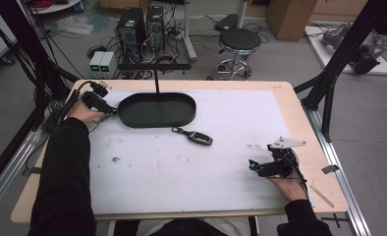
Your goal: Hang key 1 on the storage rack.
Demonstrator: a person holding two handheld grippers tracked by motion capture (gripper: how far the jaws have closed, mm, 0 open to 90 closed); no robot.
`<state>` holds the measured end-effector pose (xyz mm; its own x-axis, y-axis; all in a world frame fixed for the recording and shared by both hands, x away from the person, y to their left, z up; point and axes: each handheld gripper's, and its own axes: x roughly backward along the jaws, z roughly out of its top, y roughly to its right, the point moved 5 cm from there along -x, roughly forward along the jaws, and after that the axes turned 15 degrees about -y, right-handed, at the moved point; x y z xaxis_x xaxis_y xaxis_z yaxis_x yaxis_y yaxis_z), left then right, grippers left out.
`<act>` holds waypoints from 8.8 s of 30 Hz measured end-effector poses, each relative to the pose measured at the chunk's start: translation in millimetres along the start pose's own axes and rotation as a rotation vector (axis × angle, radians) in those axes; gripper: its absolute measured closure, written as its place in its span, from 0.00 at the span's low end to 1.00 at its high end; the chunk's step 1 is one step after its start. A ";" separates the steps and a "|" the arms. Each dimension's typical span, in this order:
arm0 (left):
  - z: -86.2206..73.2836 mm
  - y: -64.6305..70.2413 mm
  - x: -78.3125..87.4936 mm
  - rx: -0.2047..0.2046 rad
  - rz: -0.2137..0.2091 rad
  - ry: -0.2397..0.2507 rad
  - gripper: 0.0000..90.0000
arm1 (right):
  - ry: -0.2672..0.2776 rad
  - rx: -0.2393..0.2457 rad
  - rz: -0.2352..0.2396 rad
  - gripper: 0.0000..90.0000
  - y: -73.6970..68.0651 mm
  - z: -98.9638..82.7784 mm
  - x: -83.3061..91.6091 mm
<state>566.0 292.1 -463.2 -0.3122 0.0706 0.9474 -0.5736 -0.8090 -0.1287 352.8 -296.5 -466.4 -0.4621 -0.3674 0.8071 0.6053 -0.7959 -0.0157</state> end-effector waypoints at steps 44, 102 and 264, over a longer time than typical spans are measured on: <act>-4.6 0.7 70.6 0.009 -0.100 0.156 0.96 | 0.007 -0.011 -0.002 0.01 1.1 -0.2 4.0; 53.7 67.0 214.4 -0.172 -0.089 0.506 0.96 | 0.017 0.012 0.025 0.01 -3.2 4.5 3.4; -80.0 116.3 116.8 0.038 -0.213 0.516 0.11 | -0.009 0.013 0.017 0.01 -5.4 -4.1 4.2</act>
<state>402.3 252.9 -390.9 -0.5282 0.5033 0.6839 -0.6395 -0.7656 0.0695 344.9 -295.8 -465.4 -0.4455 -0.3765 0.8123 0.6214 -0.7831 -0.0221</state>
